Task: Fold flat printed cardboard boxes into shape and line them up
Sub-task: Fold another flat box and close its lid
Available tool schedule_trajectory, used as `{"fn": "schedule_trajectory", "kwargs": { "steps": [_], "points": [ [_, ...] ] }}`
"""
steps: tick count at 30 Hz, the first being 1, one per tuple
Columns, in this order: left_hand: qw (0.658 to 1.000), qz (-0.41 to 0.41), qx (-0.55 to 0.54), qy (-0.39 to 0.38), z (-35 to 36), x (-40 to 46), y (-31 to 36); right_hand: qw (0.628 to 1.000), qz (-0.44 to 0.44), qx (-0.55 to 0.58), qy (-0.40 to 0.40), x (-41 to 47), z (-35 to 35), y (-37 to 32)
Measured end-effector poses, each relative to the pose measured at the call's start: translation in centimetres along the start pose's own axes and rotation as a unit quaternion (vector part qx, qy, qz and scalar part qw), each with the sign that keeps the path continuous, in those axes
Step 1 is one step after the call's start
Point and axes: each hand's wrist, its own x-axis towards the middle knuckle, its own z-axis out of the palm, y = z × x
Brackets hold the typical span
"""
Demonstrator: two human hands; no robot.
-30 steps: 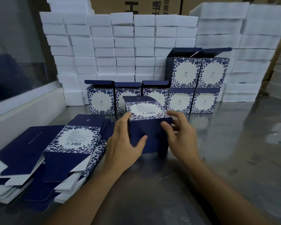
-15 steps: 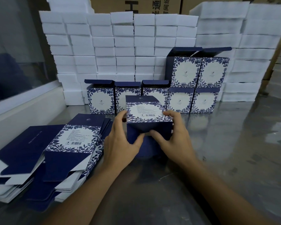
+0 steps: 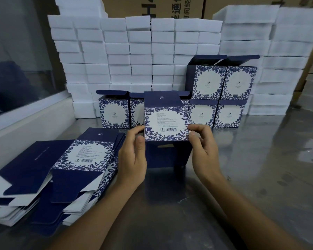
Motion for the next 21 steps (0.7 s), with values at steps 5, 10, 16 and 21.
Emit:
{"fn": "schedule_trajectory", "kwargs": {
  "steps": [5, 10, 16, 21],
  "points": [
    [0.997, -0.074, 0.009, 0.016, 0.1, 0.5, -1.3, 1.0, -0.003, -0.011, -0.016, -0.1, 0.4, 0.7],
    [0.967, -0.229, -0.113, -0.023, 0.3, 0.9, -1.2, 0.994, 0.053, -0.089, -0.031, -0.2, 0.0, 1.7],
    [0.98, -0.195, -0.027, -0.04, 0.4, 0.5, -1.4, 0.981, 0.11, -0.151, -0.048, -0.4, -0.1, 1.8],
    [0.981, -0.172, -0.068, -0.065, 0.1, 0.4, -0.8, 0.986, 0.103, -0.017, -0.129, -1.0, 0.5, 1.2]
  ]
}}
